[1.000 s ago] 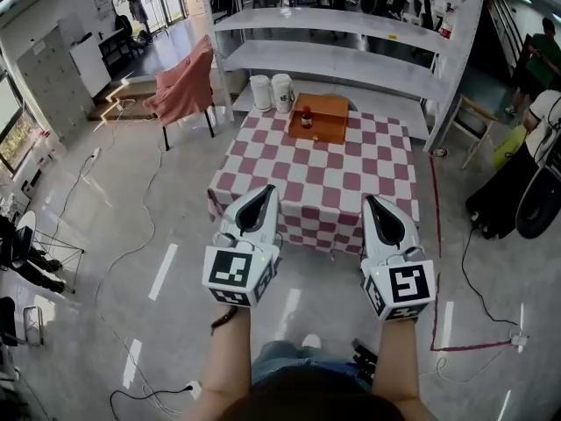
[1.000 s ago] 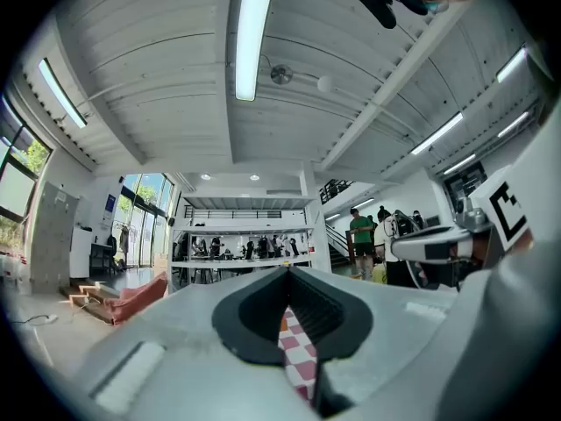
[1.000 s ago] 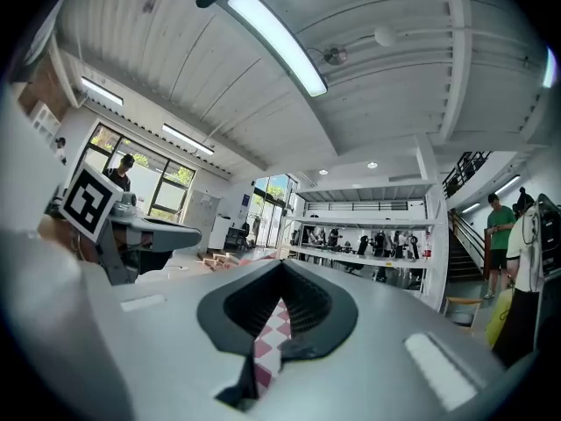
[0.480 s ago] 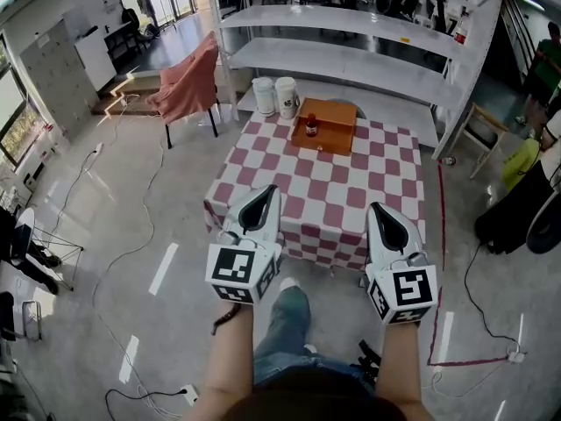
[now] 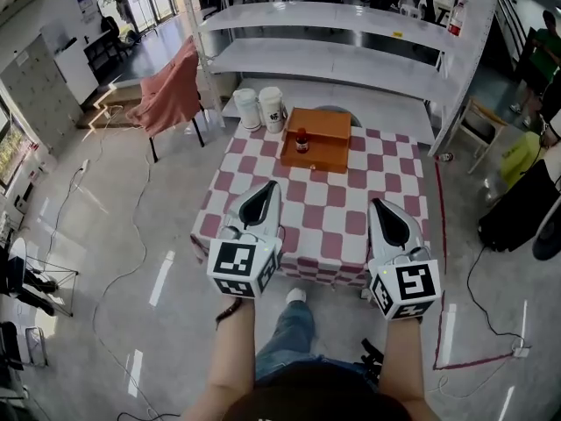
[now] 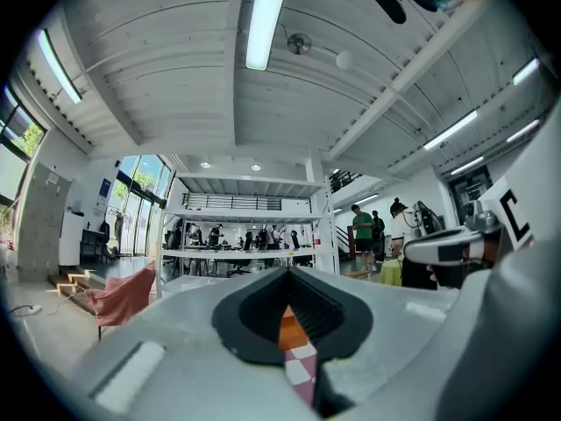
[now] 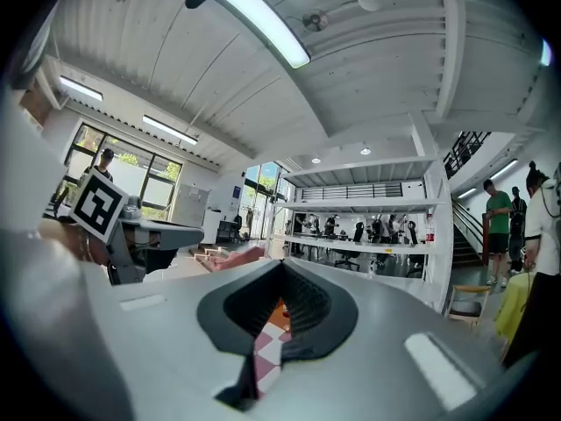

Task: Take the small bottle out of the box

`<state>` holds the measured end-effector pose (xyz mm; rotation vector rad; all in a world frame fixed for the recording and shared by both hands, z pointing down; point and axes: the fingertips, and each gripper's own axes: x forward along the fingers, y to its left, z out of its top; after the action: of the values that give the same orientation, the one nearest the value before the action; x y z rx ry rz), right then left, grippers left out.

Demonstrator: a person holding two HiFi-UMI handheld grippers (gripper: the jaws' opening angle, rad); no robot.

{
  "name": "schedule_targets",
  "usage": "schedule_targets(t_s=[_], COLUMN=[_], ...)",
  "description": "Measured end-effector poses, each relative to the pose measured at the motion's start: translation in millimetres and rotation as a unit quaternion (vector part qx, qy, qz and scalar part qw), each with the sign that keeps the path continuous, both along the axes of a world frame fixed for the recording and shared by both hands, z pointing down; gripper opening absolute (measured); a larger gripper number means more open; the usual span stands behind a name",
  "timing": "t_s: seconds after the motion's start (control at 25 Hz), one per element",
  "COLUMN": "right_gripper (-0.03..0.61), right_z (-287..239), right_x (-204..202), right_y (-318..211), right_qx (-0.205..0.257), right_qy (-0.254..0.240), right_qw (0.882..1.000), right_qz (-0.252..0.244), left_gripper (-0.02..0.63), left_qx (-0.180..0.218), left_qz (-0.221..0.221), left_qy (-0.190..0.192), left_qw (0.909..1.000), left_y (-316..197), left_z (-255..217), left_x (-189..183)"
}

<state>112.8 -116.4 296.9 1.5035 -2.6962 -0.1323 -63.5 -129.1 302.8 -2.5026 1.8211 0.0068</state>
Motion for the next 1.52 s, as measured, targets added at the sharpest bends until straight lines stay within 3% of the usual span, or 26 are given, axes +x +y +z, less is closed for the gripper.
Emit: schedule_targets(t_s=[0.32, 0.76, 0.92, 1.0, 1.2, 1.52], right_gripper=[-0.002, -0.002, -0.002, -0.002, -0.002, -0.002], right_z=[9.2, 48.1, 59.6, 64.7, 81.8, 117.1], right_x=[-21.4, -36.7, -40.5, -40.1, -33.3, -18.4], right_y=[-97.8, -208.2, -233.5, -242.6, -261.8, -286.1], right_qx=[-0.016, -0.061, -0.076, -0.084, -0.100, -0.145], right_qy=[0.004, 0.016, 0.013, 0.012, 0.016, 0.013], right_qw=[1.000, 0.996, 0.995, 0.994, 0.992, 0.987], right_qz=[0.018, 0.058, 0.069, 0.071, 0.076, 0.072], left_gripper=[0.000, 0.001, 0.002, 0.078, 0.135, 0.135], left_qx=[-0.024, -0.069, -0.078, -0.082, -0.092, -0.126], left_qz=[0.026, 0.066, 0.069, 0.072, 0.073, 0.079], left_qy=[-0.023, -0.018, -0.016, -0.017, -0.014, -0.009], left_qw=[0.9991, 0.9953, 0.9944, 0.9938, 0.9930, 0.9889], left_y=[-106.4, -229.1, -255.5, -264.8, -283.5, -306.9], left_z=[15.3, 58.5, 68.7, 73.7, 90.7, 127.6], left_x=[-15.0, -30.2, -36.8, -36.3, -34.1, -23.5])
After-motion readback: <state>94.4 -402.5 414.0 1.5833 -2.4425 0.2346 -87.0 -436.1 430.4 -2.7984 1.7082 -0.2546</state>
